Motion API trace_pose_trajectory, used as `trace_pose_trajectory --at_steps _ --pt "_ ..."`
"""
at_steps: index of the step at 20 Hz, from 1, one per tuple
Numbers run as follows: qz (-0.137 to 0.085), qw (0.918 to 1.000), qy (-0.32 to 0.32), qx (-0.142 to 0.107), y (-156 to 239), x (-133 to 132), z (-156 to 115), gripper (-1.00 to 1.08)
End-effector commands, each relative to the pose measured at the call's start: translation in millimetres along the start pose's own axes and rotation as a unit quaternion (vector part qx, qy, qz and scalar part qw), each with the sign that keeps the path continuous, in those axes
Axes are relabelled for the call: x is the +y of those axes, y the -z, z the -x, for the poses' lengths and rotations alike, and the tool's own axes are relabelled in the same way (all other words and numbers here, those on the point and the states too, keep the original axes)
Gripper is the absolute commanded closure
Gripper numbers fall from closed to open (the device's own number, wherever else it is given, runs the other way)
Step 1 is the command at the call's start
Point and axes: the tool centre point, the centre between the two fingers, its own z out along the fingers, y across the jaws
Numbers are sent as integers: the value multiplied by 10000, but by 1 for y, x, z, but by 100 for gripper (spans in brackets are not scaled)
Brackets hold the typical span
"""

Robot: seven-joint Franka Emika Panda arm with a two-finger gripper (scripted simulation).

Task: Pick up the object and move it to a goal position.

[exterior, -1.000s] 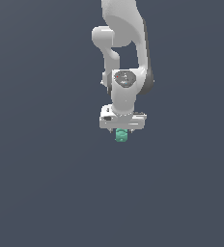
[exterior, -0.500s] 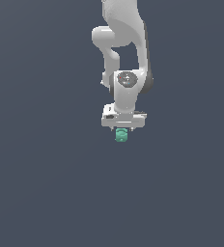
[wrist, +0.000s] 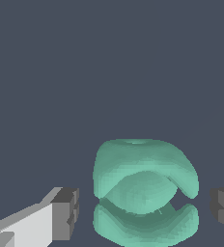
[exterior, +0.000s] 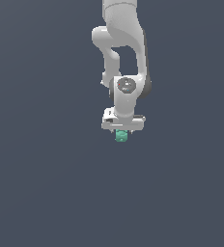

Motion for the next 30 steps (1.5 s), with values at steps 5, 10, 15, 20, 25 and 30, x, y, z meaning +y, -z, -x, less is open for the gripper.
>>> trace_pose_trajectory --at_steps 5,10,15,20,25,30 --pt "1 10000 -2 -2 -24 0 1 -92" --pt "1 10000 -2 -2 -27 0 0 108" --pt "1 10000 -2 -2 -27 0 0 108" --pt "1 10000 -2 4 -25 0 0 108" --pt "1 10000 -2 4 -17 -6 -3 108" --pt "1 10000 -2 4 3 -20 -11 108"
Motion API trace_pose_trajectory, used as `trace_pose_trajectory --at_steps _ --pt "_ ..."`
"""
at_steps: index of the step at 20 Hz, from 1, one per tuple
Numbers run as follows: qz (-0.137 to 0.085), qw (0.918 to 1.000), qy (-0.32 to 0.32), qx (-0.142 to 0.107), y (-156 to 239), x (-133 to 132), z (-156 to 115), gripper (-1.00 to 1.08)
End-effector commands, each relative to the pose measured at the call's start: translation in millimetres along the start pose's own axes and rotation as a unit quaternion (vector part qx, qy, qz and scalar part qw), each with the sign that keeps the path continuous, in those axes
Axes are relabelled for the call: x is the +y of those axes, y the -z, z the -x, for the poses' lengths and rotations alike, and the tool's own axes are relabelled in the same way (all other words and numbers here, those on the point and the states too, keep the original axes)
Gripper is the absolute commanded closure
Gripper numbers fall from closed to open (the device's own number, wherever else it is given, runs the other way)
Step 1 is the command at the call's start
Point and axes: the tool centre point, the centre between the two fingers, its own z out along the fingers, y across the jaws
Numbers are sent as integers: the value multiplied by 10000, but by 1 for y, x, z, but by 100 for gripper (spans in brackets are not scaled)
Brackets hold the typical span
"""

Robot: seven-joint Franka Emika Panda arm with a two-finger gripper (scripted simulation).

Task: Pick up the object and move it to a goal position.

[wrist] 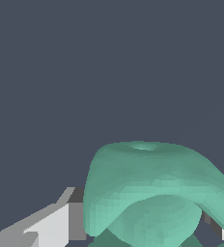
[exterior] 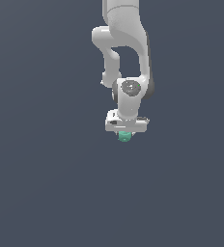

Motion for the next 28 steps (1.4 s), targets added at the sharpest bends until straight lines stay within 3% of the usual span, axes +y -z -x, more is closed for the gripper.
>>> trace_pose_trajectory --at_steps 1,28 --pt "-1 10000 3 5 13 -9 -5 108" --pt "1 10000 -1 2 210 -148 -85 108"
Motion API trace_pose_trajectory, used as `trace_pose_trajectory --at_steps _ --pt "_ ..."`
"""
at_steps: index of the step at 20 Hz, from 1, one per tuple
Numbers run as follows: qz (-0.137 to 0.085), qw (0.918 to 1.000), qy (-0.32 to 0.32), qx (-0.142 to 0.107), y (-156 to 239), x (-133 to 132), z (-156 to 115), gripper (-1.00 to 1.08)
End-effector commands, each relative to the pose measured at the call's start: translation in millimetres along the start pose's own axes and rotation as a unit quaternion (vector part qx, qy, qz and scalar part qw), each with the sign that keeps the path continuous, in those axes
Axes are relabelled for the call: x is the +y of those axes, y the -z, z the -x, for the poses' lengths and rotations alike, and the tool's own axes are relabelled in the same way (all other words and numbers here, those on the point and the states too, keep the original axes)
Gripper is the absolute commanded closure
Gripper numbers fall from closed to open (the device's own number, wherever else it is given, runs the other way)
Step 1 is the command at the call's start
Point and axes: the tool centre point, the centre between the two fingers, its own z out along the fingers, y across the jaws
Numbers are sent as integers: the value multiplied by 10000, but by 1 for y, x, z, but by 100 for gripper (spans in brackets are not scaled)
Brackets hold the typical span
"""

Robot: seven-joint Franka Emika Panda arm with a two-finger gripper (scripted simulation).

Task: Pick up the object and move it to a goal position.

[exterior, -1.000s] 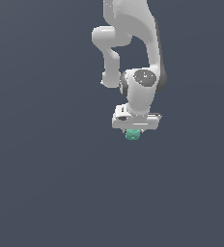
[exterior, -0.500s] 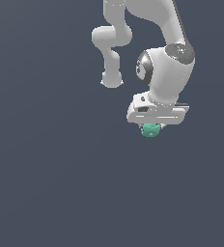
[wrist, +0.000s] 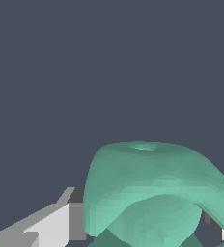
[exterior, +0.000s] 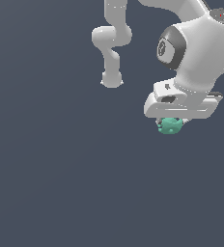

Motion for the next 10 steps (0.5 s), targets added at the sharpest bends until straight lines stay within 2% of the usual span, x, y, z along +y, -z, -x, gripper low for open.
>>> trace_pose_trajectory --at_steps 1,10 --pt "2 10000 -3 -4 13 -9 -6 108" --pt "2 10000 -3 -4 39 -28 -19 108"
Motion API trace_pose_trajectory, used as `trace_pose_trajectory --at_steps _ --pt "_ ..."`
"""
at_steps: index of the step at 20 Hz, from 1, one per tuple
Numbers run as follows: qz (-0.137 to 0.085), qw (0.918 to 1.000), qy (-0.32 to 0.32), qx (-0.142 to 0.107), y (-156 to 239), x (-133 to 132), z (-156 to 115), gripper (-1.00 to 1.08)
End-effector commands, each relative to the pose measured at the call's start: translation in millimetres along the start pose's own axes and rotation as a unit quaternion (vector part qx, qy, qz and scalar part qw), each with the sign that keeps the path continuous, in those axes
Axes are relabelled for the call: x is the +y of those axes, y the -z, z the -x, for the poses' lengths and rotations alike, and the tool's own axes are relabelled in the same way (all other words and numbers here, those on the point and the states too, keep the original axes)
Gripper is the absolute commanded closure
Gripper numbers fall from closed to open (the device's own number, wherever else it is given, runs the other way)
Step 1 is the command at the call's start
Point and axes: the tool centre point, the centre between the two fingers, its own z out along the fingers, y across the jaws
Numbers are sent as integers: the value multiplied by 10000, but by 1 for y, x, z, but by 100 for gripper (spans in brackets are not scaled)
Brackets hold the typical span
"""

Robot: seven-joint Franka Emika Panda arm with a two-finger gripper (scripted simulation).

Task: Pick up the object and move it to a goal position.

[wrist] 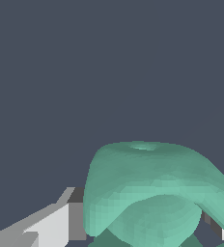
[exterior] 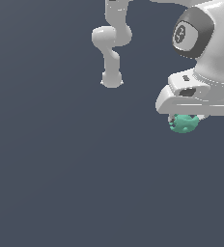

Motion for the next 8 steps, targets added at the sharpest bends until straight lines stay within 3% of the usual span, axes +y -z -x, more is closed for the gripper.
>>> trace_pose_trajectory --at_steps 1,8 --pt "1 10000 -2 -2 5 -3 -3 108" --pt "1 10000 -2 -2 9 -7 -6 108"
